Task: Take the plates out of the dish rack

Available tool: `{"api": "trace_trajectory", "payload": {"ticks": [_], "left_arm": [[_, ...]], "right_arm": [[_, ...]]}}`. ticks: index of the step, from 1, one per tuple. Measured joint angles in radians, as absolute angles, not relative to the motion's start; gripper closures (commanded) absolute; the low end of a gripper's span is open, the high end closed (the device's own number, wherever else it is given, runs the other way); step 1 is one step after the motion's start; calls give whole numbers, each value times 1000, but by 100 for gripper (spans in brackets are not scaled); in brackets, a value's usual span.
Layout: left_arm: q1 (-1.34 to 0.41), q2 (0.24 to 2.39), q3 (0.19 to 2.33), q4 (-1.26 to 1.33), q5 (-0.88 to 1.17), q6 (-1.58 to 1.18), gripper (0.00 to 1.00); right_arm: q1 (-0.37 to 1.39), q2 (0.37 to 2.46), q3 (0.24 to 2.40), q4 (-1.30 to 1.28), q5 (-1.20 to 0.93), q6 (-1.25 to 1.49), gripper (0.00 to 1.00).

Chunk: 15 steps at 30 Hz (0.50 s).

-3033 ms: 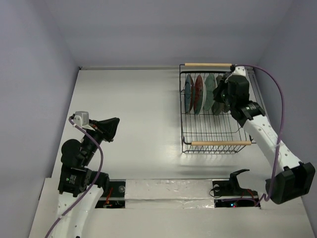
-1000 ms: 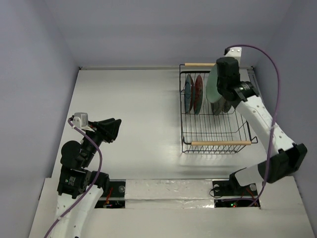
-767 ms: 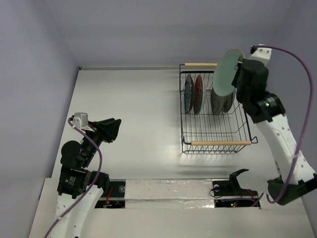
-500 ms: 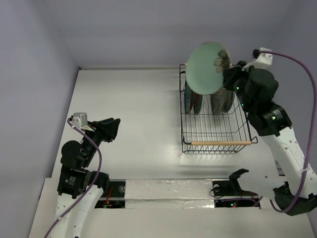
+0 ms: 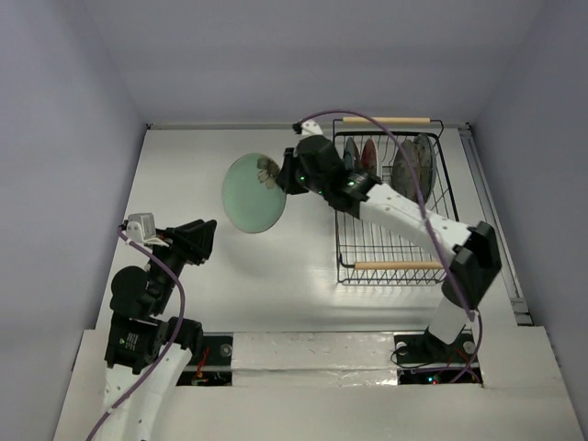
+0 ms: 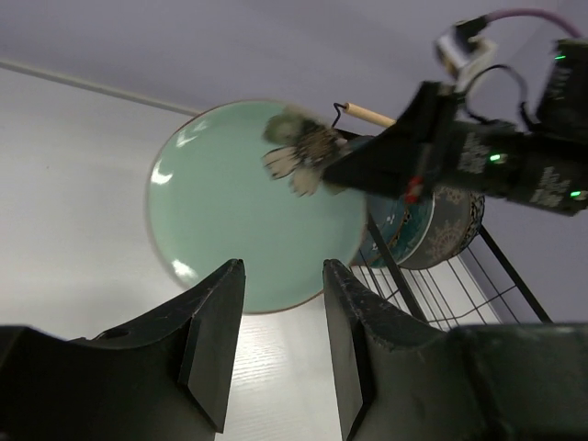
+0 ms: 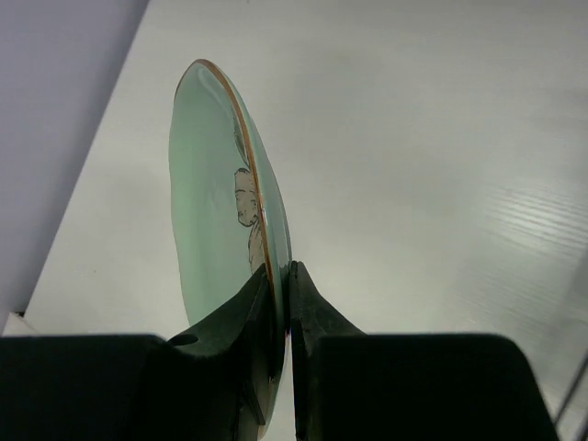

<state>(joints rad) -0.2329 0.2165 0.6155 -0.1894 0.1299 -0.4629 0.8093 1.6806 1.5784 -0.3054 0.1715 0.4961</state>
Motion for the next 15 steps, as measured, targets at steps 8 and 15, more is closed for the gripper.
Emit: {"api": "trace_trajectory", "payload": {"ticks": [8,15], "left_arm": [[-233,213,616,-192,130,-466,62],[-233,213,616,-192,130,-467,62]], "right_arm": [[865,1951,1716,-286,131,538,100],[867,2108,1785,-285,135,558,100]]}}
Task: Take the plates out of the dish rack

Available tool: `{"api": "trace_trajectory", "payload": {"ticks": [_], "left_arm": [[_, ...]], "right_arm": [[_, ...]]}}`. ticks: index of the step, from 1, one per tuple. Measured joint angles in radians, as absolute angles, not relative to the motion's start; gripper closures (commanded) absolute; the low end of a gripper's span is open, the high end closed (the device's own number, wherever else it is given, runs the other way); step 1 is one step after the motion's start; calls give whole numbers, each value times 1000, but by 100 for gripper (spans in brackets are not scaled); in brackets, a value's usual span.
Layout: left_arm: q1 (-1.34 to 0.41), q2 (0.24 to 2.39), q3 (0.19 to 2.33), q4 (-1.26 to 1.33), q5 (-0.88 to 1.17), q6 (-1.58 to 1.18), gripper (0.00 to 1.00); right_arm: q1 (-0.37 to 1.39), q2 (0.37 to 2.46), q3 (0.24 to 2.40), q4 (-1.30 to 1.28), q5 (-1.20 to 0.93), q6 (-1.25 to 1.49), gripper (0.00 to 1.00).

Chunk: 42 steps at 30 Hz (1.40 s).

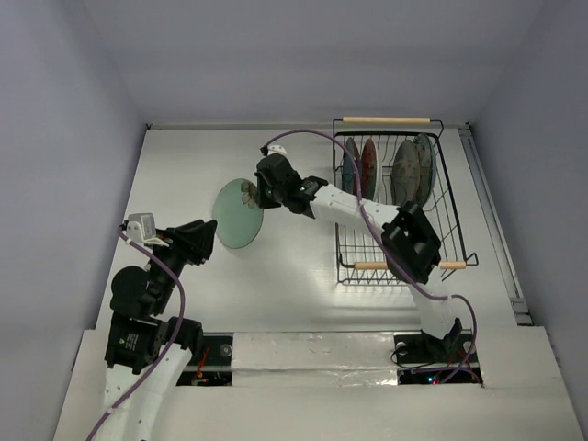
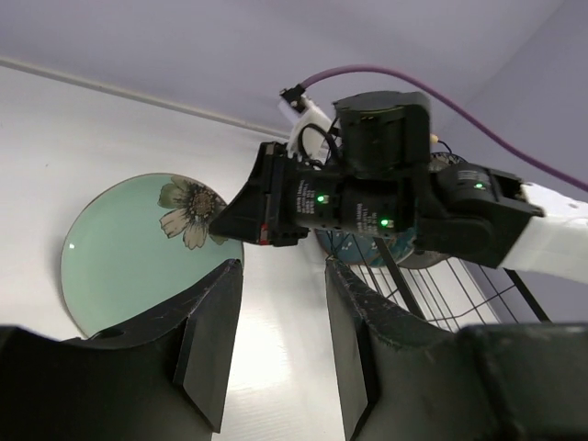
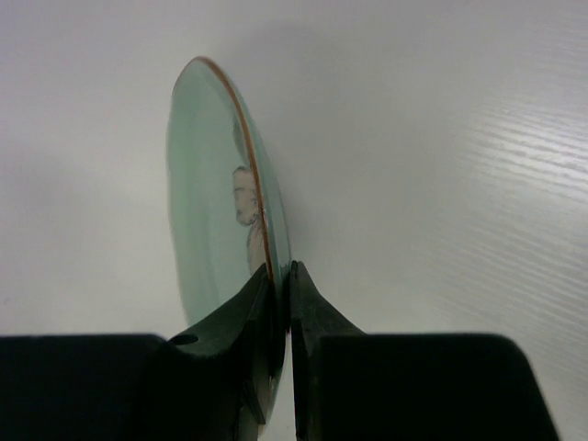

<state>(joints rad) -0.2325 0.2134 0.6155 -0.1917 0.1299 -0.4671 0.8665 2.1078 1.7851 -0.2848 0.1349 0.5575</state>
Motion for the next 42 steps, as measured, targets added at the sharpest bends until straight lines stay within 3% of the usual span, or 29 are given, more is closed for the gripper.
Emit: {"api": "trace_trajectory", "payload": {"ticks": [8,12,24,27,32,42], "left_arm": [[-233,213,616,-192,130,-469,62],[-233,213,616,-192,130,-469,62],[-233,213,616,-192,130,-469,62],[-233,213,616,-192,130,-469,62],[-233,213,616,-192,130,-469,62],[-233,213,616,-192,130,-469,61]], "right_arm": [[864,2167,1824,-278,196,589,99],[865,2167,1802,-253,231,613,81],[858,2167,1657,-161,279,674,72],[858,2168,1652,-162,283,673,63],[859,2193,1652,-196,292,658,61],[859,2223,1642,-201,295,645,37]]}}
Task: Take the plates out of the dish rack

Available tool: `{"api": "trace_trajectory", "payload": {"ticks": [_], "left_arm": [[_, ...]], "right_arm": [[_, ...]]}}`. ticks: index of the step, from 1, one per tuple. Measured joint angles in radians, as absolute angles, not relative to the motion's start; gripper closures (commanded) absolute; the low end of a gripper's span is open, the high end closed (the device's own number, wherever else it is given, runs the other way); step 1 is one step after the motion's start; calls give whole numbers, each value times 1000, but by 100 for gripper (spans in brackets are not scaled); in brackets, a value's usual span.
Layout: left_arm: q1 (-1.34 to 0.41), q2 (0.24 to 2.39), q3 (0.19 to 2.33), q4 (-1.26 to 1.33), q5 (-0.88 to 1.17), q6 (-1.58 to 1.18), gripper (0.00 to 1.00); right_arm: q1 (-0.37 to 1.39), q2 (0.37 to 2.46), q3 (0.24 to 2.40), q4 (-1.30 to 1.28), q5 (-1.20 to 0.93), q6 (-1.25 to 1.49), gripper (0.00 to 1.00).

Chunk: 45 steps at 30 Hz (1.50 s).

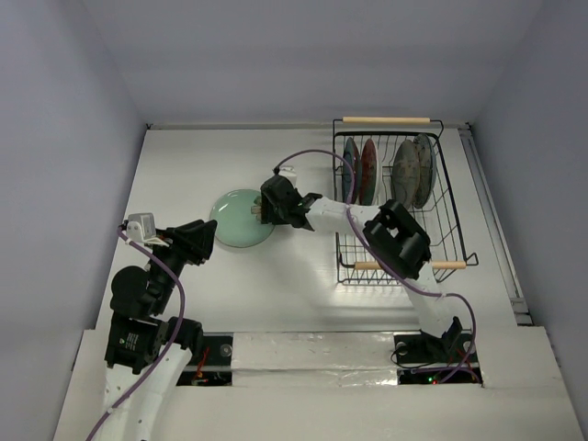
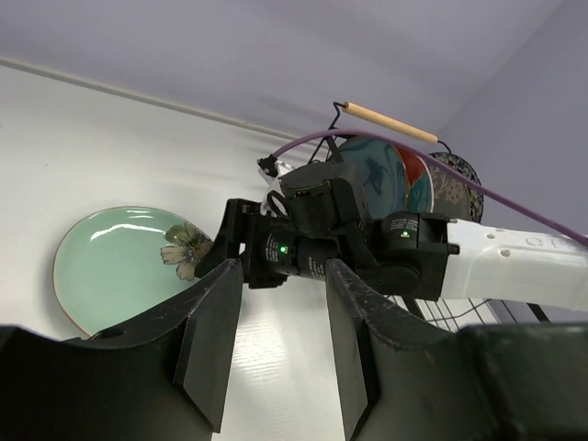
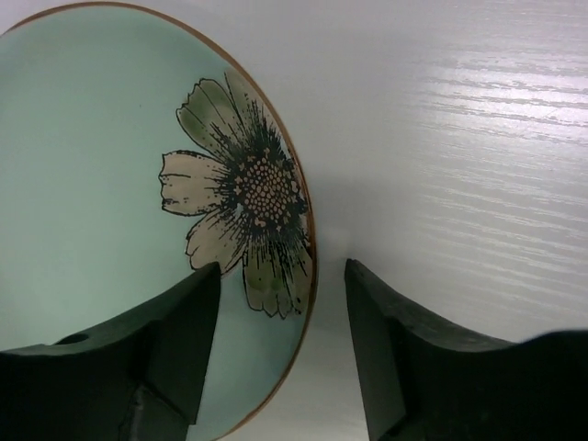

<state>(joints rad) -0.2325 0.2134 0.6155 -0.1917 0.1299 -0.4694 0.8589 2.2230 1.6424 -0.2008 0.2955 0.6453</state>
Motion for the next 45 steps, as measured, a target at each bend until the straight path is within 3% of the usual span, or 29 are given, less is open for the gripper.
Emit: {"api": "trace_trajectory", "payload": {"ticks": [6,8,11,12,13,15,18,22,26,29,30,33,45], "left_arm": [[-233,213,616,-192,130,-469,61],[-233,213,616,-192,130,-469,61],[-233,213,616,-192,130,-469,61],[-233,214,616,-192,130,-470,61],[-233,213,616,-192,130,-470,61],[-233,214,616,-192,130,-469,61],[-233,214,616,-192,130,-470,62],[-232,214,616,-192,131,-470,71],[-232,214,616,-192,131,-473,84],[-232,214,616,-192,131,-472,89],[-231,214,616,-192,131,-472,89],[-232,215,616,-192,131,-472,88],[-231,215,616,-192,131,-472,70]], "right_arm": [[859,2152,1628,-224,295,609,16],[859,2082,1619,-237,299,591,16],[859,1935,1608,-237,313,556,38],[859,1883,1602,-234,321,546,50],[859,1824,1591,-231,333,533,75],[859,1701,1569,-227,377,501,93],[857,1550,1548,-236,476,456,100],[791,1398,1487,-267,571,409,100],[596,1274,1325,-302,613,392,100],[492,1233,1227,-348,647,389,85],[472,1230,1206,-366,656,388,71],[452,1244,1186,-400,685,377,56],[334,1414,1190,-419,715,339,54]]}}
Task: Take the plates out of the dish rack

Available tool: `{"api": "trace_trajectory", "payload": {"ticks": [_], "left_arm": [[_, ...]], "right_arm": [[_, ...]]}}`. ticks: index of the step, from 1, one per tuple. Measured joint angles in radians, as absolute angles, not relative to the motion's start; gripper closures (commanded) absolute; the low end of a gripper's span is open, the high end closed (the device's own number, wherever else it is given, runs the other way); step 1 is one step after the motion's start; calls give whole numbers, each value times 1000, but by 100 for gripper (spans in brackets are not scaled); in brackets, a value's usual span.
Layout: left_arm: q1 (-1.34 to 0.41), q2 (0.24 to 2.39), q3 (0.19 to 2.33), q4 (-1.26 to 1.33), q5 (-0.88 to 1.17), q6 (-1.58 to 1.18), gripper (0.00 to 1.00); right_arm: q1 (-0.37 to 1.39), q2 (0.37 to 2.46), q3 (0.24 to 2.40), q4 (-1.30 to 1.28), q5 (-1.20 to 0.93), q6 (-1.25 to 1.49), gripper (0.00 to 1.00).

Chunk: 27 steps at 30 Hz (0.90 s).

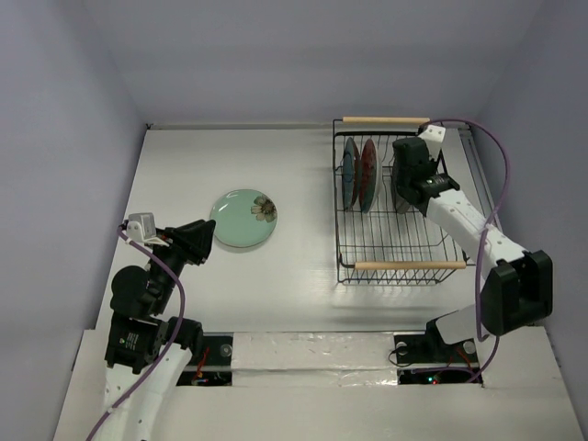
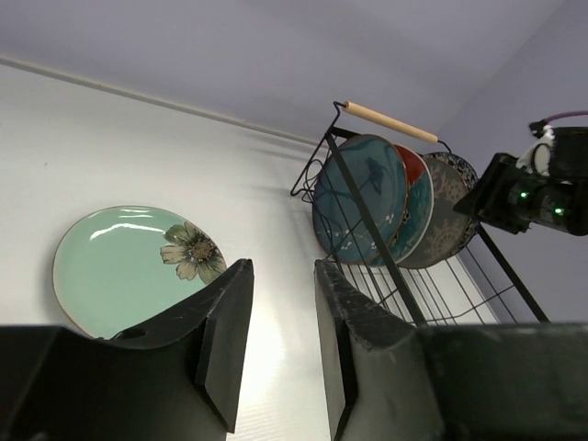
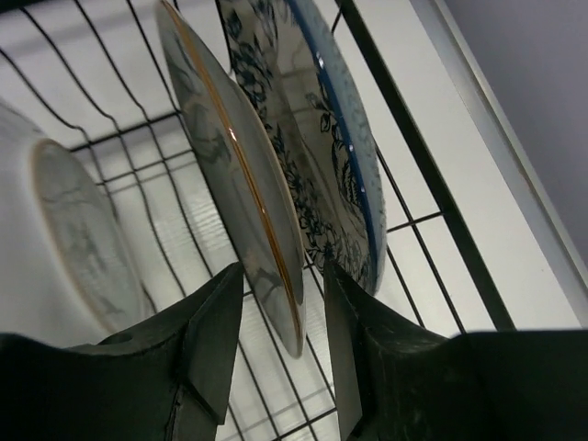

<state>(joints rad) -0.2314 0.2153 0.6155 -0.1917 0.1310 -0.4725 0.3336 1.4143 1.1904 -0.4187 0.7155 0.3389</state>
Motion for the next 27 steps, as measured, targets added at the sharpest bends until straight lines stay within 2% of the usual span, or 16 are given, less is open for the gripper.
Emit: {"api": "trace_trajectory", "payload": {"ticks": [3,9,14,20,27], "left_arm": [[-231,217,616,-192,131,-472,69],[-224,220,616,-192,131,-472,68],[-221,220,616,-192,131,-472,66],[-216,220,616,-192,131,-472,65],[-214,220,616,-192,131,-472,63]], "right_arm": [[315,1477,1196,-419,715,330,56],[295,1571,1240,-410,724,296,67],[293,1603,1273,-413,743,262,85],[300,1596,1276,-420,723,226,100],[300,1590,1337,-495,715,194,100]]}}
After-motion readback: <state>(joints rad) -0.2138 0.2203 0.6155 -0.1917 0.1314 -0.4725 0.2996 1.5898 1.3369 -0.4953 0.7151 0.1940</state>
